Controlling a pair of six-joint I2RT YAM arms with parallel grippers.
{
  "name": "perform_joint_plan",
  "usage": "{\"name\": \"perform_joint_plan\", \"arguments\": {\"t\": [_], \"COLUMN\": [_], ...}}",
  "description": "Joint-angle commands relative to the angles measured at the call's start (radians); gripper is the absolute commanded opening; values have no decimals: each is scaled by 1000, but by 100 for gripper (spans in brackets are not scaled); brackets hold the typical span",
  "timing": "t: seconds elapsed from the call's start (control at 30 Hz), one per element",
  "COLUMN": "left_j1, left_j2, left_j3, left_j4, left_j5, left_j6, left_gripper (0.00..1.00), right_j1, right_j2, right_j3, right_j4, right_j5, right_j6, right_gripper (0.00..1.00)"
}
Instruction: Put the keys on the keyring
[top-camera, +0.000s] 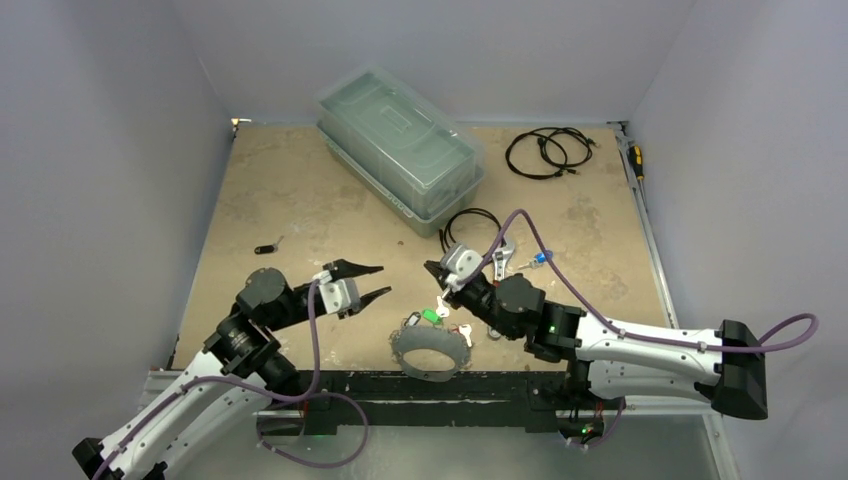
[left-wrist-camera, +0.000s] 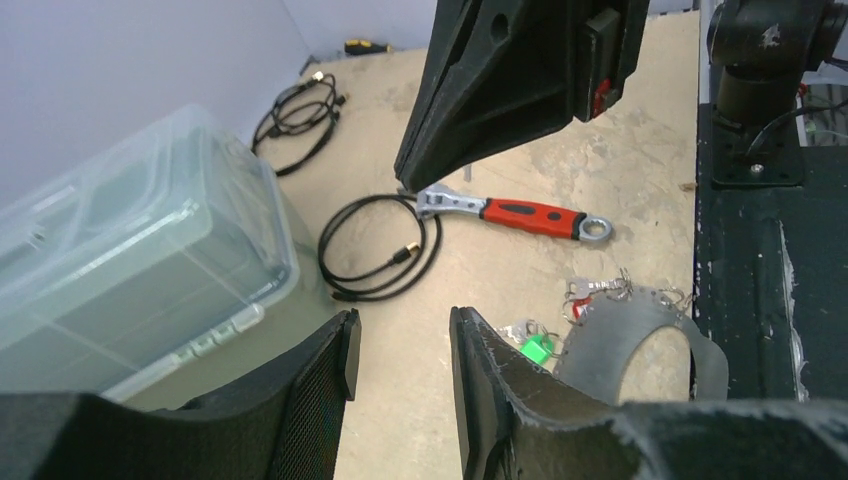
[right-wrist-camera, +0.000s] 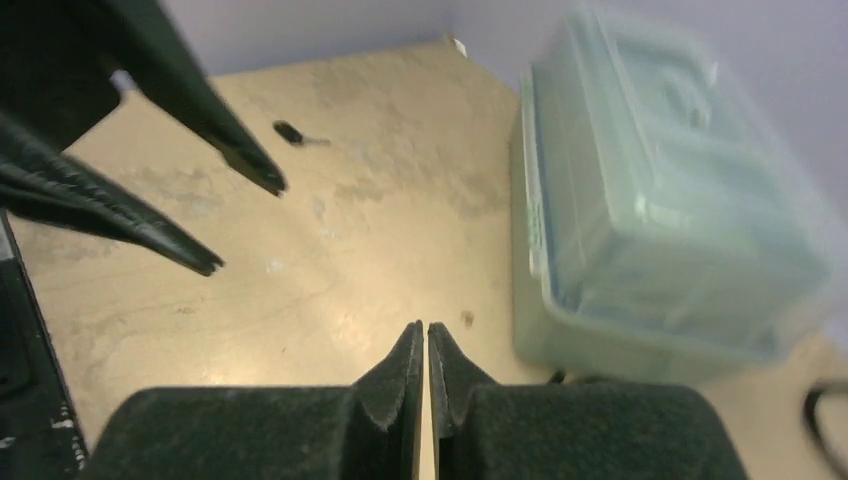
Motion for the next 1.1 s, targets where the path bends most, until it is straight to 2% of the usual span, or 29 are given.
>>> {"name": "perform_joint_plan", "arguments": {"t": [0.0,0.03,0.07,0.2,0.27,0.37,0.43,0.5,0.7,1.07], "left_j1": [-1,-2,-2,-2,-2,-2,-2,-2,-2,-2], "left_j2": [38,55,72,99,93,93,94,91,64,51], "left_j3": [-24,-19,-16,-17,-26,-30,-31,-32,-41,-50], "left_j4": [77,68,62,56,58,57,58,57,57,65], "left_j5": [-35,-45,-54,-61,-67,-67,-65,-67,-70,-68], "left_j6": [-90,-96,-106,-145,-154,-156,-155,-156,-154,-158], "left_gripper": [40,40,40,40,41,41,41,41,40,38], "right_j1": [2,2,2,1,2,2,3,3,6,69], "right_j2": [-10,2,13,22,2,-4,13,36,120,270], "right_j3": [-5,13,32,44,14,-7,5,11,-19,-3], "right_j4": [-101,-189,-313,-562,-597,-658,-726,-794,-842,-868], "right_j5": [259,288,300,209,89,-67,-160,-190,-299,-298], "right_j6": [557,657,741,984,1029,1011,992,1002,984,974], "right_gripper": [17,27,32,52,58,62,62,63,61,41]}}
